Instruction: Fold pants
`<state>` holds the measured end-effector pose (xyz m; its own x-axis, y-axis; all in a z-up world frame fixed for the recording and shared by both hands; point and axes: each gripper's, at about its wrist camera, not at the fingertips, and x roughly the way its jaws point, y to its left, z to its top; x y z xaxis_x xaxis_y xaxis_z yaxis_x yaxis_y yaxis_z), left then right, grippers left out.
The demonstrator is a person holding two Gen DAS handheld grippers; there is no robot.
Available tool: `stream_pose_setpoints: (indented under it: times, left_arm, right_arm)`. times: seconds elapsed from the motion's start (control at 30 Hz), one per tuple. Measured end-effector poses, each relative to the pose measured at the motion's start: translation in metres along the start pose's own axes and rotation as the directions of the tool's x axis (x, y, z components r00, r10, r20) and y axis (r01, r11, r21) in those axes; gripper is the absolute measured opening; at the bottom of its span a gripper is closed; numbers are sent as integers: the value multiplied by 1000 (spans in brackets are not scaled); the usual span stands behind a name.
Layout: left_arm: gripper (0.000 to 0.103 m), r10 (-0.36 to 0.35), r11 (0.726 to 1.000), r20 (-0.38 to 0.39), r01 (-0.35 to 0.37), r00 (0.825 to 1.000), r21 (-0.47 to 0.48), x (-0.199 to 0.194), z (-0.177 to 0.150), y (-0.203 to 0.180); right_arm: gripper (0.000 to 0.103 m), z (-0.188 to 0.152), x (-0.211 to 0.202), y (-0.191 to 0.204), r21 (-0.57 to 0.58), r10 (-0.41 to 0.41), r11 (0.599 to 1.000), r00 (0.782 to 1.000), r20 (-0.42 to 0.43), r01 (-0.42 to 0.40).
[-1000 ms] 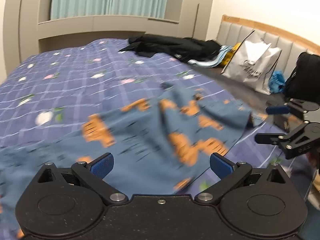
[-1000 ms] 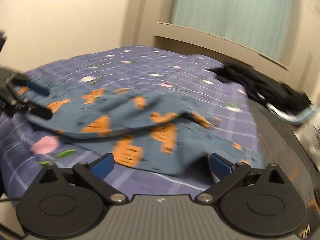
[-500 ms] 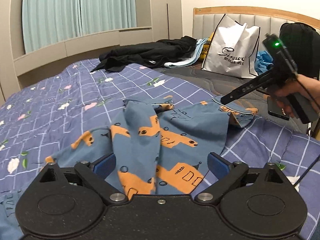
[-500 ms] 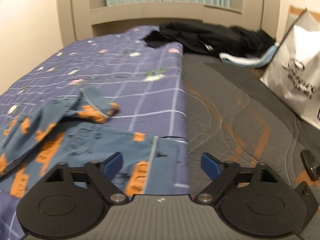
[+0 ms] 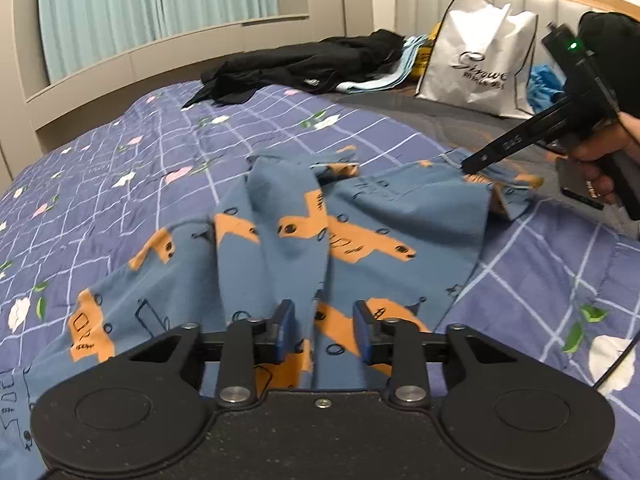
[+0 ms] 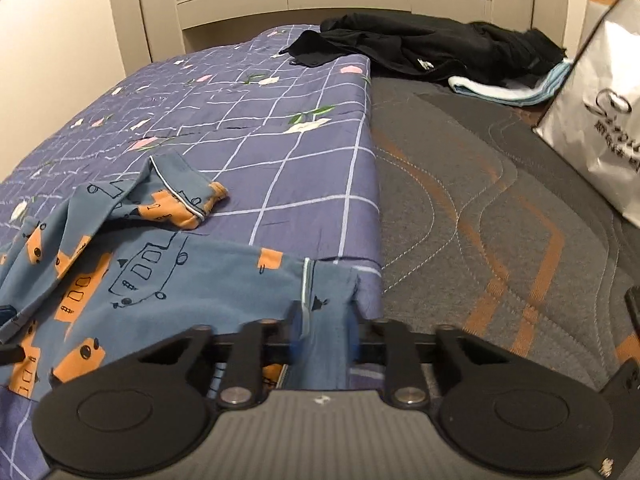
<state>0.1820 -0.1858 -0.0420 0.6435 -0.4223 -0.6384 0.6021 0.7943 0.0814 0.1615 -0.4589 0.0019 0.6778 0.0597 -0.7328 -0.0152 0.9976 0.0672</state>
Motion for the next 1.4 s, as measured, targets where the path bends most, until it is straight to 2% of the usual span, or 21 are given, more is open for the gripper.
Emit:
stream_pose_setpoints:
  times: [0.03,0.13,0.3,0.43,0.6,0.63,0.77,0.87,0.9,1.0,1.13,1.23,1.4]
  left_arm:
    - [21,4,1000,-6,-4,1000,1,1,0,0]
    - [3,15,1000,-16,-15,1000,7,2,1,0]
    - [0,-5,1000,2,5,1000,-6,-4,7,0]
    - [0,-16,1000,17,16,1000,4,-9,8,-2]
    - [0,-23,1000,13,24,1000,-9,-8,7,-1]
    - [0,-26,1000,12,26,1000,-14,-8,7,0]
    - [0,-35,999,8,35,999,-34,-6,8,2]
    - [0,-41,998,10,42,999,-45,-4,7,3]
    - [0,-43,998,10,44,999,-49,-4,7,4]
    - [0,-47,997,14,47,999,-62,-4,6,5]
    - [0,-54,995,23,56,998,-77,-6,6,9]
    - [0,-60,994,27,63,998,-86,-7,5,11]
    - [0,-72,993,30,74,997,-96,-6,4,13]
  right_arm:
    - [12,1,-1,1,-8,0,1000,1000,3,0]
    - [9,5,-2,7,-63,-14,998,1000,8,15]
    - [7,18,-12,22,-211,-115,969,991,69,127]
    - [7,33,-15,24,-261,-139,952,985,102,161]
    - [8,34,6,26,-293,-138,945,990,34,142]
    - [11,33,10,26,-298,-131,945,991,22,132]
    - [41,32,8,23,-254,-90,963,996,21,92]
    - [54,44,4,35,-277,-105,954,993,51,115]
    - [55,50,4,41,-285,-101,951,993,64,115]
    - [55,74,12,62,-277,-26,960,997,76,46]
    - [46,107,40,101,-265,100,960,994,45,-84]
    - [41,127,61,130,-277,140,952,990,11,-131]
    - [41,145,88,163,-264,173,948,984,-48,-180]
